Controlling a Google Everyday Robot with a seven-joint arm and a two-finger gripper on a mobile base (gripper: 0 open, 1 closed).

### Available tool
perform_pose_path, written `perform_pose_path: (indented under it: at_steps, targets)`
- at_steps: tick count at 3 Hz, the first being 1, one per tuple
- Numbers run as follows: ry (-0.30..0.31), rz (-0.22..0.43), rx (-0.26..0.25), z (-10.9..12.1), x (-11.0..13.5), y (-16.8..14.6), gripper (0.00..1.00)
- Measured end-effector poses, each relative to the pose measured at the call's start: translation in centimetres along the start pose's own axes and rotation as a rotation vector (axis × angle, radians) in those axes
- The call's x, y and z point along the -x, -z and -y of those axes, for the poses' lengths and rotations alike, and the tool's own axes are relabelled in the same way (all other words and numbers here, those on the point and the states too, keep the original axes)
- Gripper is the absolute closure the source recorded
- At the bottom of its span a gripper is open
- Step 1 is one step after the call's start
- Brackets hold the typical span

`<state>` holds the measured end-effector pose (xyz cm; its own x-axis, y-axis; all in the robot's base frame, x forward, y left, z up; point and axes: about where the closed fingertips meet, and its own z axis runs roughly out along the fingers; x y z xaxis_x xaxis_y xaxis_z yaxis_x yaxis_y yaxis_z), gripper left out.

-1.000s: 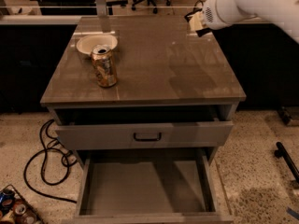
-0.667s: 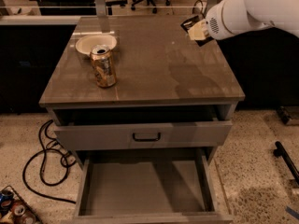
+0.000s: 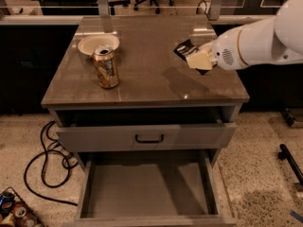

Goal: Place rxbar chocolate into middle drawer

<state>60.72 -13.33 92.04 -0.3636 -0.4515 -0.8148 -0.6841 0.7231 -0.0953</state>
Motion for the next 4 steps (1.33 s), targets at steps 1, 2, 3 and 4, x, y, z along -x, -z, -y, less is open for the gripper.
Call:
perform_pose_path:
  at_steps: [1, 2, 3, 4]
  targets:
    - [0.060, 0.044, 0.078, -3.6, -2.3, 1.9, 1.00]
    - [0.154, 0.063, 0.110, -7.4, -4.8, 3.6, 1.00]
    - [0.235, 0.064, 0.096, -7.7, -5.4, 4.5, 1.00]
    - [0.235, 0.064, 0.099, -7.7, -5.5, 4.3, 1.00]
